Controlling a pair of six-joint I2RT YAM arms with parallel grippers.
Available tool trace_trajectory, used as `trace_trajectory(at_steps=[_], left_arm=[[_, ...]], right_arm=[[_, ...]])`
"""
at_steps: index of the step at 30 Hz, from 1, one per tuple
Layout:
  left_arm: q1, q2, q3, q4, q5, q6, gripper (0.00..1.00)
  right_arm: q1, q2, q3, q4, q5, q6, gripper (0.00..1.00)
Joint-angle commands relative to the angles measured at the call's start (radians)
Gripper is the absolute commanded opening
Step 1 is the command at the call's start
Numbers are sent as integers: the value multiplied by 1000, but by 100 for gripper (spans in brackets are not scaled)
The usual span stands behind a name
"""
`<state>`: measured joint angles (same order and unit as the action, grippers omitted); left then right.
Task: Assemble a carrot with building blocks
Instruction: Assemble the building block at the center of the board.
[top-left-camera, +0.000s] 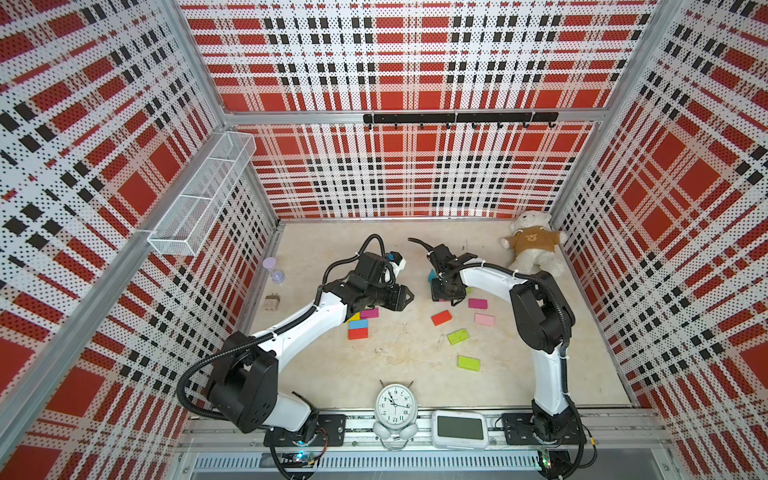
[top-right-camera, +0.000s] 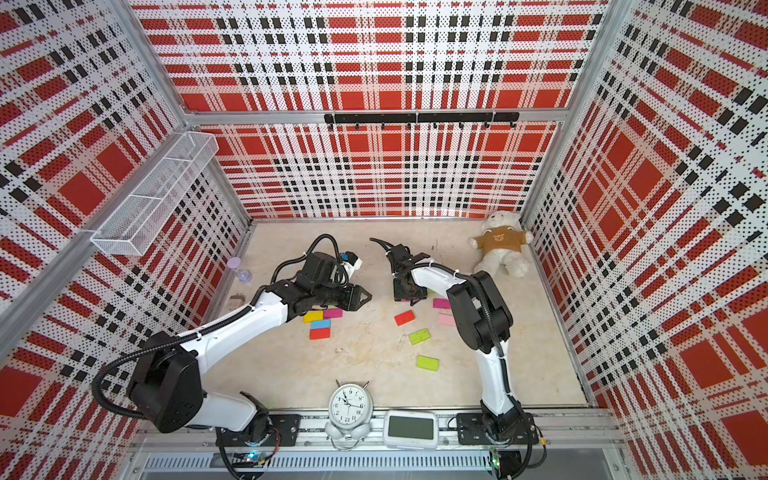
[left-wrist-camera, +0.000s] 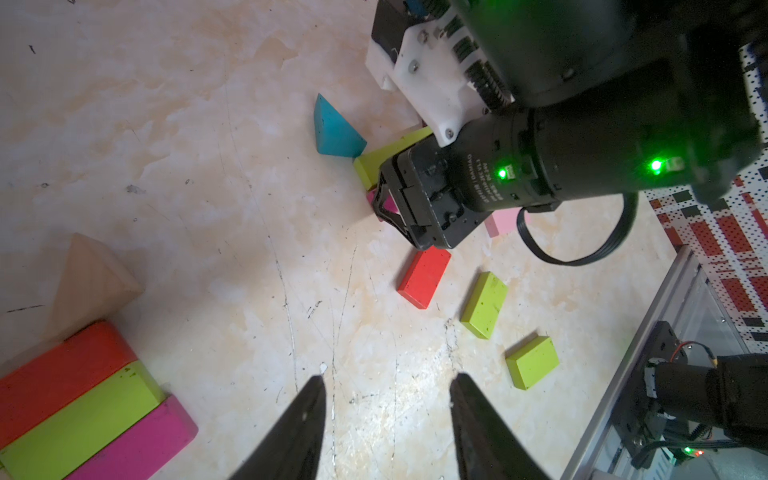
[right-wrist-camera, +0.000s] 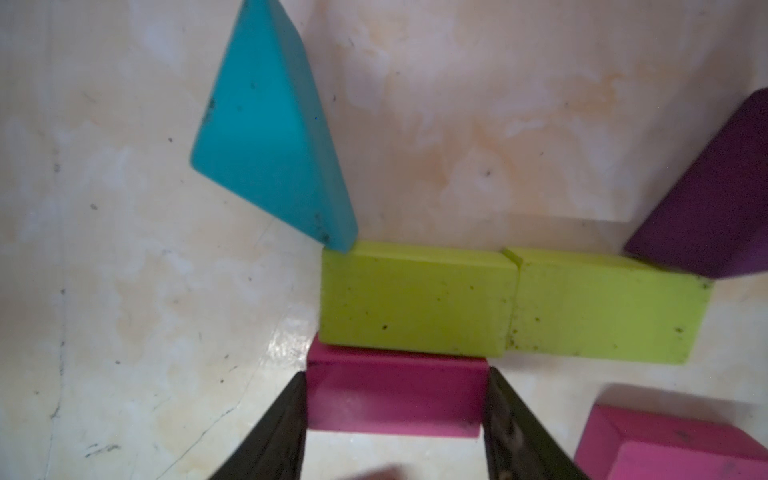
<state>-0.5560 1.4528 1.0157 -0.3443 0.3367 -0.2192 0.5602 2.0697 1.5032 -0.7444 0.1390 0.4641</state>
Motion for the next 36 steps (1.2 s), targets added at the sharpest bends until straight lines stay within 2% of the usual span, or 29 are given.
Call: trace_trajectory(at_steps=[1,26,31,36], left_arm=[[5,4,-2,25,12,9,52],[5,9,-6,37,22,0,52],[4,9,-9,36,23,-1,52],[5,2,-12,38,23,0,52]], right_arm=[[-5,24,23,-3,11,15,59],[-8,33,33,4,13,14,62],[-8,24,36,0,11,15,70],[-8,-9,30,-9,17,16,73]])
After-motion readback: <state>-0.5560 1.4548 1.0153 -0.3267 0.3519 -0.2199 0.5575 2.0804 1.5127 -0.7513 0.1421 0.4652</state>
